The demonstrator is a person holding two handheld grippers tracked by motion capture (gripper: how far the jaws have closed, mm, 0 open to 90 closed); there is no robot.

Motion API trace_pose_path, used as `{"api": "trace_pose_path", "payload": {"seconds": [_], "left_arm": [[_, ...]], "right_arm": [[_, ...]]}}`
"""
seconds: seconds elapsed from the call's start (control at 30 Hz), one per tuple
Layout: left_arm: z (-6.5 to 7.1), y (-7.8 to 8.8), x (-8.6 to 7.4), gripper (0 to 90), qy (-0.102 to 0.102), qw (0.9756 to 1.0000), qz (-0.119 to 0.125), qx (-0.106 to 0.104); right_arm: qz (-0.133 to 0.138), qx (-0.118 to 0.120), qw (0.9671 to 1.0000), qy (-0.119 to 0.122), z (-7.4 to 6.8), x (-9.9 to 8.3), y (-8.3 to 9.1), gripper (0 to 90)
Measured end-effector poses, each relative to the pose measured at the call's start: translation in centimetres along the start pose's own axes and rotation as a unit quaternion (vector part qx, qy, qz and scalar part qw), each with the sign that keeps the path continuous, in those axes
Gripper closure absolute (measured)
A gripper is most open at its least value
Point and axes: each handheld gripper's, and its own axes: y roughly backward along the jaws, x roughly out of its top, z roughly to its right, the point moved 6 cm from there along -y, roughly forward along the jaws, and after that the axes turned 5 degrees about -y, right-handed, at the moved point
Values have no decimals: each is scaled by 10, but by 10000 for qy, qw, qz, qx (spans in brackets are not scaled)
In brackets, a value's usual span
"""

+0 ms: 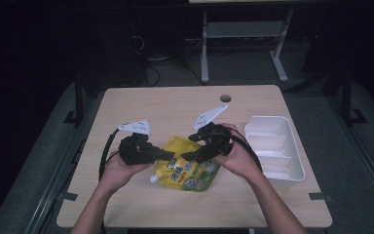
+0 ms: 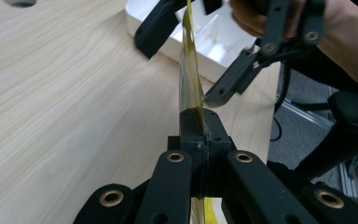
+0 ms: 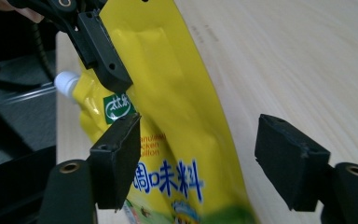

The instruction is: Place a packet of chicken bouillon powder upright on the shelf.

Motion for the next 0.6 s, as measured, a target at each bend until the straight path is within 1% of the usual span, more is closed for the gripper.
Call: {"api": "trace_pose_path", "payload": {"seconds": [0.1, 0.17, 0.2, 0.23, 0.27, 0.3, 0.33, 0.4, 0.43, 0.47, 0.5, 0.53, 0.57, 0.6], "left_arm": [[4, -1, 4, 900, -106, 9999, -36, -19], [5, -1, 7, 900, -187, 9998, -90, 9], [5, -1, 8, 900, -201, 9998, -87, 17], [5, -1, 8, 900, -201, 9998, -87, 17], [4, -1, 8, 900, -219, 9997, -105, 51], [3, -1, 8, 899, -214, 9997, -93, 67], [2, 0, 8, 899, -190, 9998, -80, 56], [1, -1, 8, 885, -207, 9998, -47, 68], [0, -1, 9, 850, -222, 9996, -47, 155], [0, -1, 9, 801, -212, 9996, -51, 191], [-2, -1, 9, 748, -195, 9993, -62, 306], [-3, 0, 9, 698, -198, 9992, -75, 342], [-3, 1, 9, 683, -208, 9992, -53, 346], [-5, 3, 9, 641, -185, 9989, -10, 436]], "right_arm": [[-134, 228, 9996, 101, -3, 2, -3, 378], [-189, 398, 9989, 151, -6, 2, -4, 462], [-289, 523, 9980, 215, -10, -1, -5, 564], [-289, 523, 9980, 215, -10, -1, -5, 564], [-324, 471, 9979, 292, -11, -1, -6, 618], [-381, 538, 9973, 328, -13, -3, -3, 746], [-381, 538, 9973, 328, -13, -3, -3, 746], [-399, 619, 9968, 318, -15, -4, -1, 824], [-402, 626, 9967, 337, -15, -5, 0, 842], [-416, 633, 9965, 345, -16, -6, 0, 859], [-424, 625, 9966, 343, -16, -6, 1, 866], [-435, 609, 9966, 338, -17, -7, 2, 874], [-422, 590, 9968, 344, -17, -7, 3, 879], [-391, 591, 9971, 293, -16, -8, 6, 889]]}}
